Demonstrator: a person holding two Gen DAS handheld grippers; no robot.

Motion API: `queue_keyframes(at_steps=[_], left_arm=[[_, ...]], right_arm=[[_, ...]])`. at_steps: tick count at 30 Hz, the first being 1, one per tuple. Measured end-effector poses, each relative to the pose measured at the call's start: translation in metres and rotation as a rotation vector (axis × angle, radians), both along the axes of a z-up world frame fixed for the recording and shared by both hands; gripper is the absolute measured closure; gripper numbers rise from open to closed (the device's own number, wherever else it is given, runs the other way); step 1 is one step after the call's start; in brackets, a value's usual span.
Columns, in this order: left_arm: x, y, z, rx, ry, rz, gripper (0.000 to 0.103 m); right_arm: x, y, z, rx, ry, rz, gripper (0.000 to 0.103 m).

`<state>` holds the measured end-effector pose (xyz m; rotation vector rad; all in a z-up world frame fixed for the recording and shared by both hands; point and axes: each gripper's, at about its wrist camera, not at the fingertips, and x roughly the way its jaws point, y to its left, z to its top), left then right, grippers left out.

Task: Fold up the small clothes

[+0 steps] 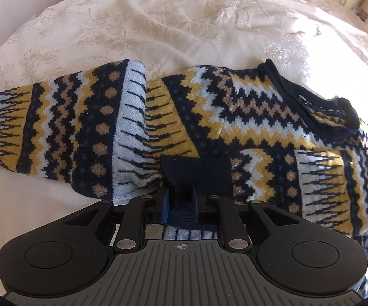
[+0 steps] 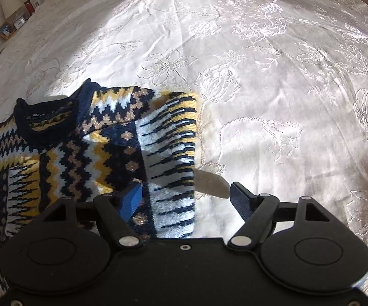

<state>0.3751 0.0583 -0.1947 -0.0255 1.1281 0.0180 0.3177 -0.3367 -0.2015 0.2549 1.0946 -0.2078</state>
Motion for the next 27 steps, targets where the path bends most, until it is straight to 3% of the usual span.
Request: queue_keyframes(at_steps=[3, 10, 18, 20, 27], left_arm=[[-0.007, 0.007, 0.001, 0.031, -0.007, 0.022, 0.078], [-0.021, 0.035, 0.003, 0.049, 0.004, 0.106, 0.077], [-0.042, 0.078, 0.014, -0.056, -0.034, 0.193, 0.075], [-0.046, 0.09, 0.018, -0.091, -0.048, 0.206, 0.07], [-0.056, 0.133, 0.032, -0.149, -0.11, 0.256, 0.038]], right_arm=[[-0.001, -0.009, -0.01, -0.027, 0.032, -0.025, 0.014], [-0.014, -0.014, 0.0, -0.036, 0.026, -0.062, 0.013], [-0.031, 0.018, 0.041, 0.012, -0.081, 0.023, 0.007], [-0.034, 0.029, 0.047, 0.033, -0.099, 0.047, 0.005], [-0.043, 0.085, 0.058, 0.134, -0.129, 0.144, 0.001]])
